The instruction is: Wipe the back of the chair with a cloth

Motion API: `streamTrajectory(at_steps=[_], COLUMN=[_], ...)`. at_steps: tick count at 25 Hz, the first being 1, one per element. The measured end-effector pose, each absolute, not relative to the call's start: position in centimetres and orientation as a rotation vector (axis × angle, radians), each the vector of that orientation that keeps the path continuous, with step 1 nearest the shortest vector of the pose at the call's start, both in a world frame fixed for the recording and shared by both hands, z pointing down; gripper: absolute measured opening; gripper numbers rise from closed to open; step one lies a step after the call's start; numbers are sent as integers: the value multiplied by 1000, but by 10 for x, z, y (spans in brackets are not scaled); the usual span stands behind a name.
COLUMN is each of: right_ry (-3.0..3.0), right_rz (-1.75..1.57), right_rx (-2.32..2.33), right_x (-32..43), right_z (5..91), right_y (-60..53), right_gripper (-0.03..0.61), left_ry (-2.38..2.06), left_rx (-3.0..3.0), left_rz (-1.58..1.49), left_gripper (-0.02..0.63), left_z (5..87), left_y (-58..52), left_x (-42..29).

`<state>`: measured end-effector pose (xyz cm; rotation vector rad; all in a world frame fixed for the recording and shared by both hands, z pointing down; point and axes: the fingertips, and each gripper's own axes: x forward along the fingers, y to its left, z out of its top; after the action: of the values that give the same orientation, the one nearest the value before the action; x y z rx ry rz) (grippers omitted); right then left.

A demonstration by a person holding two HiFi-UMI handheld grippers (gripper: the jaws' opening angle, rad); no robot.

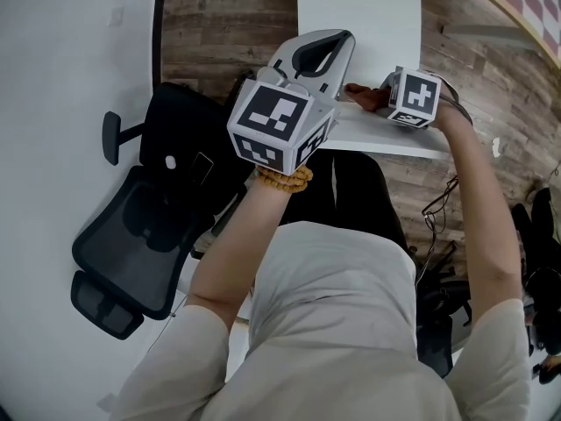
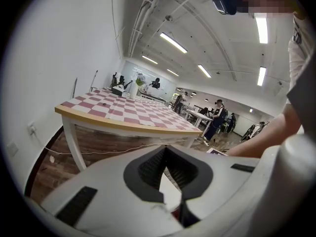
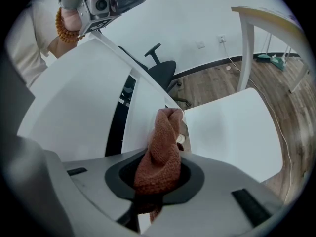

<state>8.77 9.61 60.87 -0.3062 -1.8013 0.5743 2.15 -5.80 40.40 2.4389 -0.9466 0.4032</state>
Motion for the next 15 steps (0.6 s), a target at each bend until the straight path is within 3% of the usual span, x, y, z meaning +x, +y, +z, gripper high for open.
streamTrajectory(at_steps=[15], right_ry=[-1890], right_rz=[633], right_rx=[-388], right_x=[104], right_z=[526], right_y=[106], right_gripper=[86], left_ry=[-915], left_rx=[2467], left_rz=[390], left_gripper=[18], left_z=[390], left_y=[-43], left_x=[57])
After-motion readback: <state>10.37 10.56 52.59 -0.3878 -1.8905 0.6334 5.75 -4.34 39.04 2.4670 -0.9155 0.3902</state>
